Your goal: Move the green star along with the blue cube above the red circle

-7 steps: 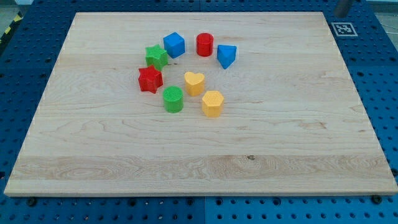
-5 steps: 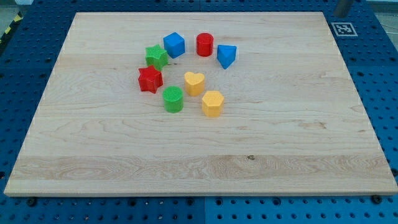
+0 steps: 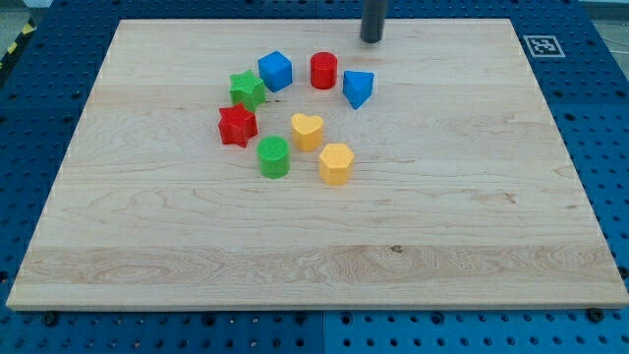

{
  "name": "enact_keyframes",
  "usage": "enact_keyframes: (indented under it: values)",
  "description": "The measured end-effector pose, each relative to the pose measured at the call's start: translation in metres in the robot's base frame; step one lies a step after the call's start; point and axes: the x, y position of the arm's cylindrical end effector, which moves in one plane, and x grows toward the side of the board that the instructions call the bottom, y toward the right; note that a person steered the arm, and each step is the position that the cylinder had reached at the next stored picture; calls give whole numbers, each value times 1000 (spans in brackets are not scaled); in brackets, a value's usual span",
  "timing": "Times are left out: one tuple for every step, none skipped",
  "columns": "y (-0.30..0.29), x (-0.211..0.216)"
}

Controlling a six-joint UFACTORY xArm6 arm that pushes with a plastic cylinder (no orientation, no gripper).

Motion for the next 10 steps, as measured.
enact_keyframes:
  values:
    - [-31, 0]
    - [-67, 9]
    - [-104, 37]
    - [-135, 48]
    - [-163, 49]
    - [-204, 66]
    - [-224, 104]
    - [-210, 130]
    - [-191, 136]
    - [-175, 136]
